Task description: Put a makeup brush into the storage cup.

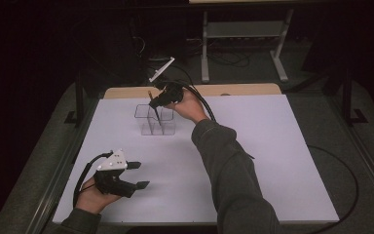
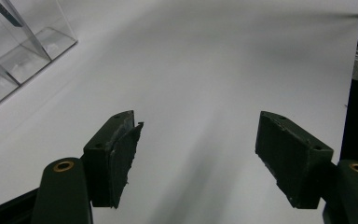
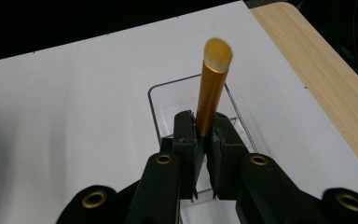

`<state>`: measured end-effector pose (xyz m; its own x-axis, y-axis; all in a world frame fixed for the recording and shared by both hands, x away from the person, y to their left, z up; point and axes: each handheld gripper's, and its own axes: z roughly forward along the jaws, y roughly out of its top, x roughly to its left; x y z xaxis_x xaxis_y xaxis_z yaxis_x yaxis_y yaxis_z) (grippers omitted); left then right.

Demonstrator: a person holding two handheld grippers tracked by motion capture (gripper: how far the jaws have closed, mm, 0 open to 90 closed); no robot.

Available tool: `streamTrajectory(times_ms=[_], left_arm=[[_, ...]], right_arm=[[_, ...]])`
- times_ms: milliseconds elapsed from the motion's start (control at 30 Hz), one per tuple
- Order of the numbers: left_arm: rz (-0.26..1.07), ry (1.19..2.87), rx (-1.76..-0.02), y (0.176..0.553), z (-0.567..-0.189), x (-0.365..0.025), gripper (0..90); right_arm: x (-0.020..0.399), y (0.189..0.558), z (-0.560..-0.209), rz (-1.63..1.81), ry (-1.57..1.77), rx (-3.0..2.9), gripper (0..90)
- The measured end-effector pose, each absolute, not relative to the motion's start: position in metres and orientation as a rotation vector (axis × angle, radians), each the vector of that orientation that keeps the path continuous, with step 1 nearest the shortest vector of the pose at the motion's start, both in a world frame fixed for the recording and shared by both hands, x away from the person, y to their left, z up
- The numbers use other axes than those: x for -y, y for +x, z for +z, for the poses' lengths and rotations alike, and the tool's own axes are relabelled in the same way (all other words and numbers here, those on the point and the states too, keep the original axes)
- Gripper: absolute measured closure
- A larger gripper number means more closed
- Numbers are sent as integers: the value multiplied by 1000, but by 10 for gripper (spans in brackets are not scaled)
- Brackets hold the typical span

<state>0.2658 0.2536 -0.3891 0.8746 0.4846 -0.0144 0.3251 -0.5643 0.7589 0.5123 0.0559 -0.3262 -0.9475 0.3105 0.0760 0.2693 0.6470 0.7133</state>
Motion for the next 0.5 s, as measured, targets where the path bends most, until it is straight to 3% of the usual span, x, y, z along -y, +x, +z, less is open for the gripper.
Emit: streamTrajectory(times_ms=[500], left_arm=[[254, 2228, -578, 267, -391, -253, 285]], right_arm=[[-50, 511, -332, 1206, 484, -2808, 780]])
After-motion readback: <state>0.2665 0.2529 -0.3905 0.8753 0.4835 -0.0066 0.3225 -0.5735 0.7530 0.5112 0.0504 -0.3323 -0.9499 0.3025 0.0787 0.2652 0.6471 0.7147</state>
